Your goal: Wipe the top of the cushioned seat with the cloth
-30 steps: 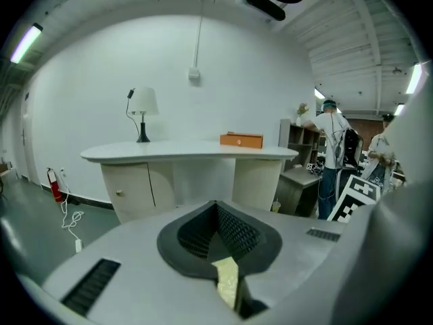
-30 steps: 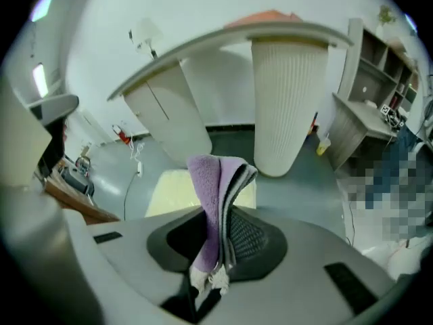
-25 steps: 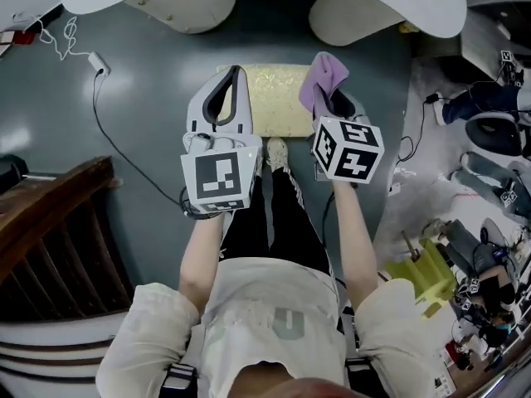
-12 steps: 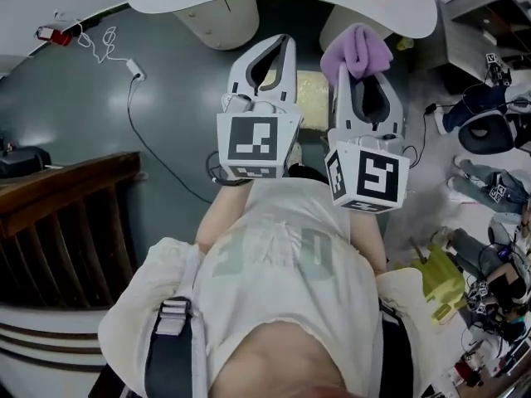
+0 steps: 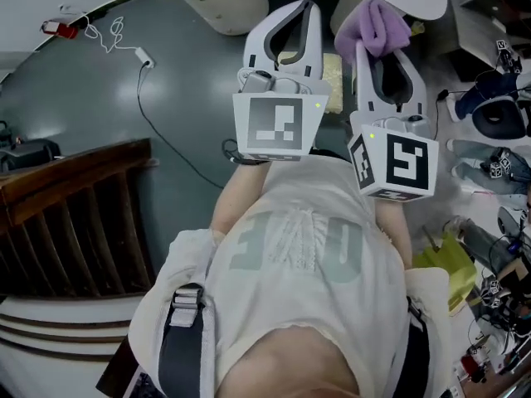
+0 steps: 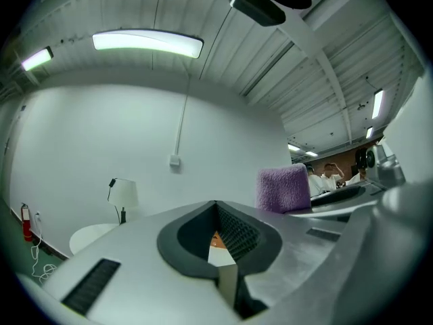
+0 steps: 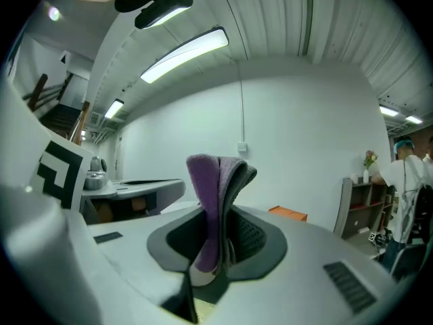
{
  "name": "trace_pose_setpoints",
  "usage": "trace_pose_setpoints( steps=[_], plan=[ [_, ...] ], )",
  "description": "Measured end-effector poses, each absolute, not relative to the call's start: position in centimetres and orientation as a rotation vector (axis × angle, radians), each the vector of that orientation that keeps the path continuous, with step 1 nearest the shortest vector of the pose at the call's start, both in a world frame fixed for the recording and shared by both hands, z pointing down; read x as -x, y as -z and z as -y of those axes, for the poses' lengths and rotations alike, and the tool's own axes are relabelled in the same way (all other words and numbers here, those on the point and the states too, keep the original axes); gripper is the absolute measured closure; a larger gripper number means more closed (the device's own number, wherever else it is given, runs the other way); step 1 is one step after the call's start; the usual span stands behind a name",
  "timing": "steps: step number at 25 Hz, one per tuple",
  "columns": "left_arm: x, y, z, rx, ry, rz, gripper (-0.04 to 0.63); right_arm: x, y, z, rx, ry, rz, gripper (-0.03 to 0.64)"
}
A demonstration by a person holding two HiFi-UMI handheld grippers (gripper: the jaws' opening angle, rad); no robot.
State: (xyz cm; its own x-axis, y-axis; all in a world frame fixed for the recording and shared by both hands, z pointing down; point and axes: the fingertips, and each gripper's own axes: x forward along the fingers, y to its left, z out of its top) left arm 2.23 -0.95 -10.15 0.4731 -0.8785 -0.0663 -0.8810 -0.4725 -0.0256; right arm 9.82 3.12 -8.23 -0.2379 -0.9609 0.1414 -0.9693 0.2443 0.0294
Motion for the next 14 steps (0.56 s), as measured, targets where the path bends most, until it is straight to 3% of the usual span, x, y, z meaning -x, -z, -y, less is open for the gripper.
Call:
trace_pose_setpoints(
  steps=[14],
  plan=[
    [-0.2, 8.2, -1.8, 2.584, 0.012, -1.573, 0.589, -9.7, 6.4, -5.8, -1.894, -0.138, 2.386, 0.528]
  ],
)
